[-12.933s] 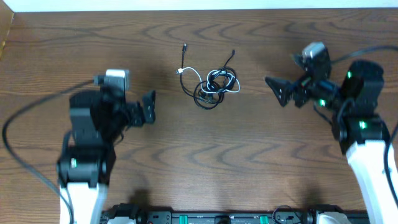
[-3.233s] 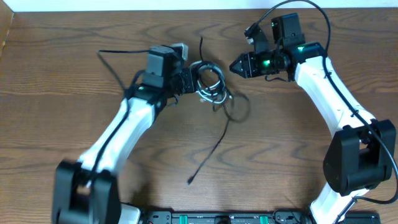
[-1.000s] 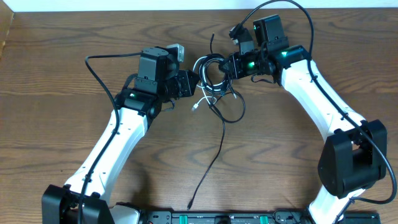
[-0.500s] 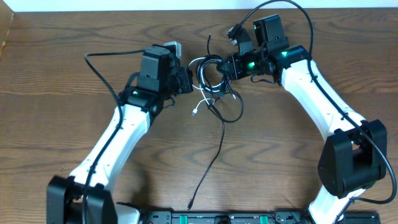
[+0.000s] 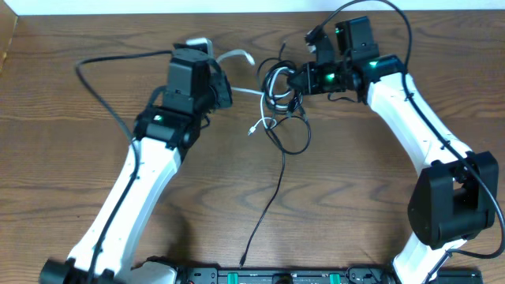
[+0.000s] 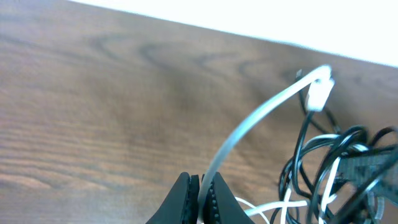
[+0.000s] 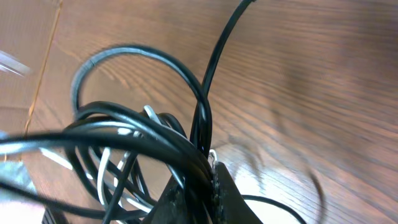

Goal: Untangle cables

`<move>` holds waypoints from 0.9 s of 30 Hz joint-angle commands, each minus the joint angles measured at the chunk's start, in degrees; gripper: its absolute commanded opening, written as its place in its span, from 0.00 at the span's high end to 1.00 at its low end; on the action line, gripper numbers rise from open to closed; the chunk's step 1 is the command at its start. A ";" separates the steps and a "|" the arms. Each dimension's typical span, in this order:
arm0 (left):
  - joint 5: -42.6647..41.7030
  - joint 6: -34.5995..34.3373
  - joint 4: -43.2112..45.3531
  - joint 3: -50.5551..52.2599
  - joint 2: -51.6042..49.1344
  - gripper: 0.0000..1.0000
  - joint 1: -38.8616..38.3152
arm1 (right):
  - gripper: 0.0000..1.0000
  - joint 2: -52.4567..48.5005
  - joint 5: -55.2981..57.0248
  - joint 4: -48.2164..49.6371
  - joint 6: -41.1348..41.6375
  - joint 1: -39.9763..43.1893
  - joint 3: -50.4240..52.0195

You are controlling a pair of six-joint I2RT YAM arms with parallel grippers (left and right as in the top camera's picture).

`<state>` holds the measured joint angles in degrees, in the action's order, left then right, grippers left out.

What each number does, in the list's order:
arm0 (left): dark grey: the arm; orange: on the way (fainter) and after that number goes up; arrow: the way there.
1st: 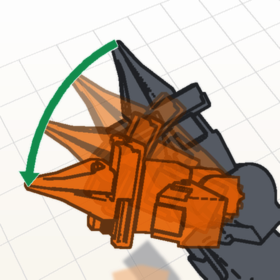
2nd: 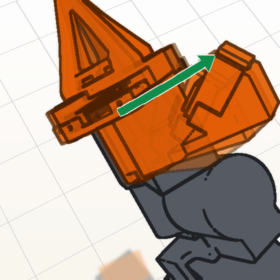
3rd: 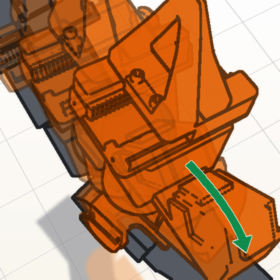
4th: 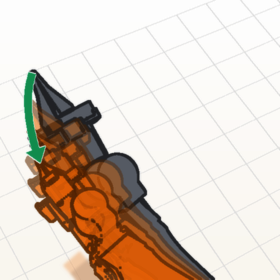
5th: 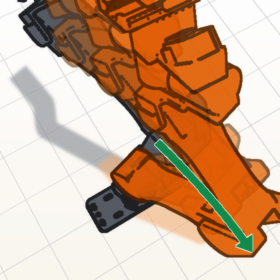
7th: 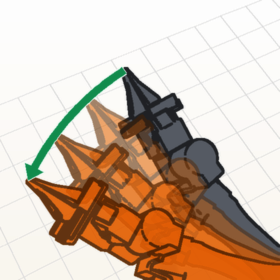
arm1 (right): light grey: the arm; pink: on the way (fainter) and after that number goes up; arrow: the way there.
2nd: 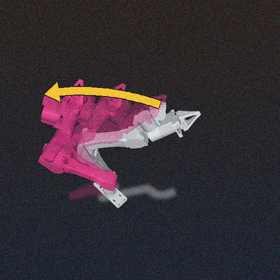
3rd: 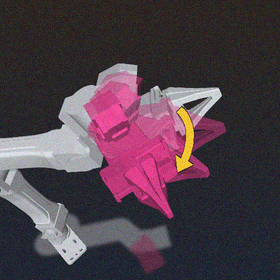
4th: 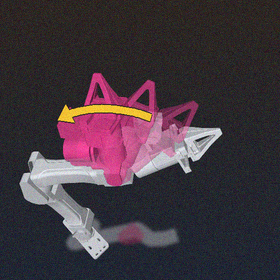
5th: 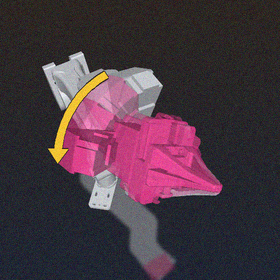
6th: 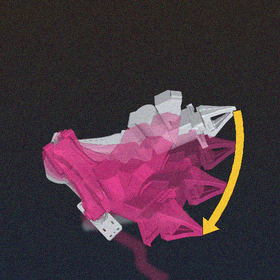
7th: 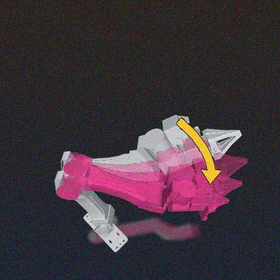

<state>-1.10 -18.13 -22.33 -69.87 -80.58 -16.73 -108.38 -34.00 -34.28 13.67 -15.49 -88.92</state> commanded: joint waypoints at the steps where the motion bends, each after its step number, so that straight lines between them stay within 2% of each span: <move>1: 5.49 1.62 -1.03 -2.32 3.04 0.93 0.92 | 0.99 -0.72 4.68 -1.27 2.21 2.82 -0.24; 9: 5.49 2.23 -2.99 -2.67 7.61 0.92 4.81 | 0.99 -0.72 12.76 -4.31 2.60 6.97 -0.24; 16: 5.14 2.89 -7.96 -2.67 9.55 0.92 10.16 | 0.99 -0.72 11.21 -4.04 0.59 10.67 -0.24; 22: -1.03 3.32 -9.86 -2.64 8.50 0.92 10.56 | 0.67 -0.72 -5.99 -3.41 -10.82 10.27 -0.24; 23: -2.93 3.32 -10.01 -2.64 8.13 0.92 10.56 | 0.59 -0.72 -7.41 -3.43 -11.61 10.03 -0.24; 24: -5.03 3.32 -10.19 -2.64 7.76 0.93 10.56 | 0.56 -0.72 -8.68 -3.45 -12.33 9.79 -0.24; 27: -11.98 4.31 -10.80 -2.64 6.51 0.93 10.56 | 0.60 -0.70 -9.07 -3.48 -12.22 9.35 -0.26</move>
<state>-5.48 -15.77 -32.75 -71.02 -72.88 -6.33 -108.38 -38.04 -37.78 5.26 -5.23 -88.90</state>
